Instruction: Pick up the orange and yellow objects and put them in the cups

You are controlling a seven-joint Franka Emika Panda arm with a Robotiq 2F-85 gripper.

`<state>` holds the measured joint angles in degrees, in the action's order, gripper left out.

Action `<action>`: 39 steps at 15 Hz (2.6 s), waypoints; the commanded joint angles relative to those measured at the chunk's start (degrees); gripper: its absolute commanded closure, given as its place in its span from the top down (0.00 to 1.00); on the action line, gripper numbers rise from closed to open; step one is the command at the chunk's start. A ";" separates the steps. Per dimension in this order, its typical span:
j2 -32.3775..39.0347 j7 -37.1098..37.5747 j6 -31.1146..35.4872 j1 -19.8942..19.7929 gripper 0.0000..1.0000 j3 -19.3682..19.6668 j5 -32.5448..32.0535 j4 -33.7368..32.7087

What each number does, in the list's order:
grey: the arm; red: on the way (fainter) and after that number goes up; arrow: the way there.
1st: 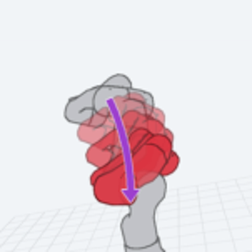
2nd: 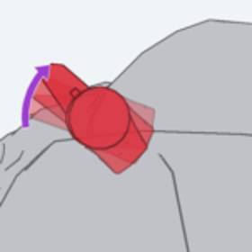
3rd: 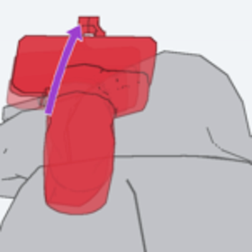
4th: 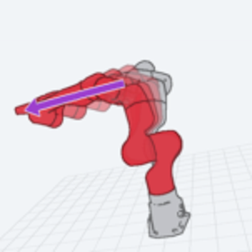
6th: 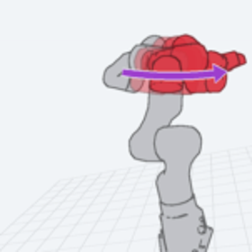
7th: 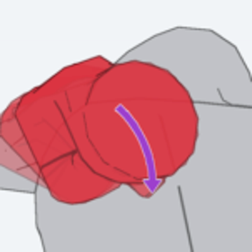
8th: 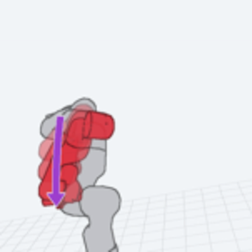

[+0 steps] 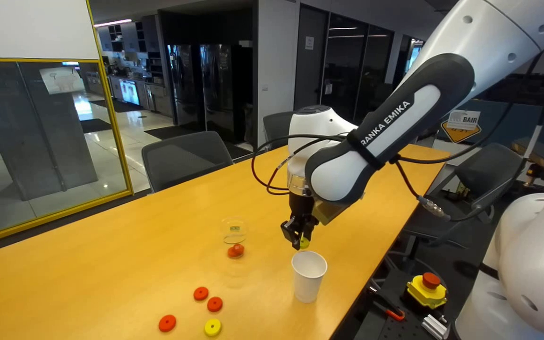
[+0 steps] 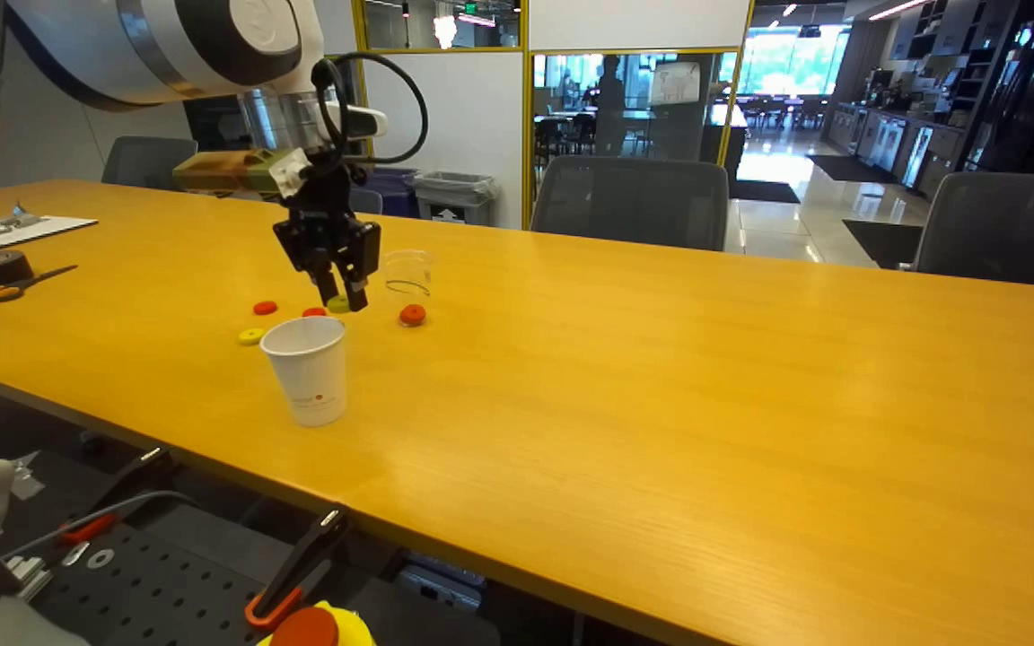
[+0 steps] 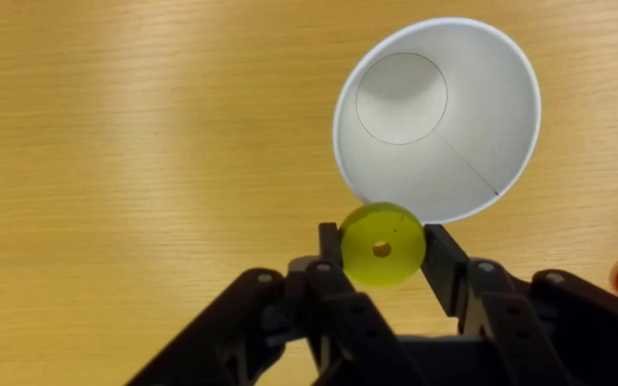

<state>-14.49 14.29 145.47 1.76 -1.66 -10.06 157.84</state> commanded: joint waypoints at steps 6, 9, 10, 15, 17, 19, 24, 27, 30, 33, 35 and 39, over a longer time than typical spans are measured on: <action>-1.10 -0.52 -0.72 -0.19 0.22 -2.22 2.95 -0.02; -0.70 -0.21 -1.35 -0.46 0.22 -2.56 3.03 -0.02; -0.52 0.00 -1.69 -0.61 0.22 -2.54 3.01 -0.01; 0.31 -1.55 -3.98 -0.20 0.23 -1.92 4.56 0.07; 0.56 -2.14 -4.32 0.00 0.23 -1.81 5.37 0.09; 0.77 -2.80 -4.51 0.16 0.22 -1.77 6.32 0.10; 1.03 -3.69 -5.23 0.20 0.68 -1.71 7.67 0.10; 0.73 -3.83 -5.49 0.17 0.82 -1.76 8.06 0.06; -0.51 -2.56 -5.89 -0.04 1.00 -2.29 7.03 0.04; -2.61 -1.29 -6.42 0.22 1.00 -3.45 5.97 -0.05; -3.05 -1.16 -6.77 0.79 1.00 -4.62 5.96 -1.13; -0.35 -0.26 -5.78 2.71 1.00 -7.86 6.14 -5.06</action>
<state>-16.11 12.21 140.60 2.93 -7.38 -3.57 156.27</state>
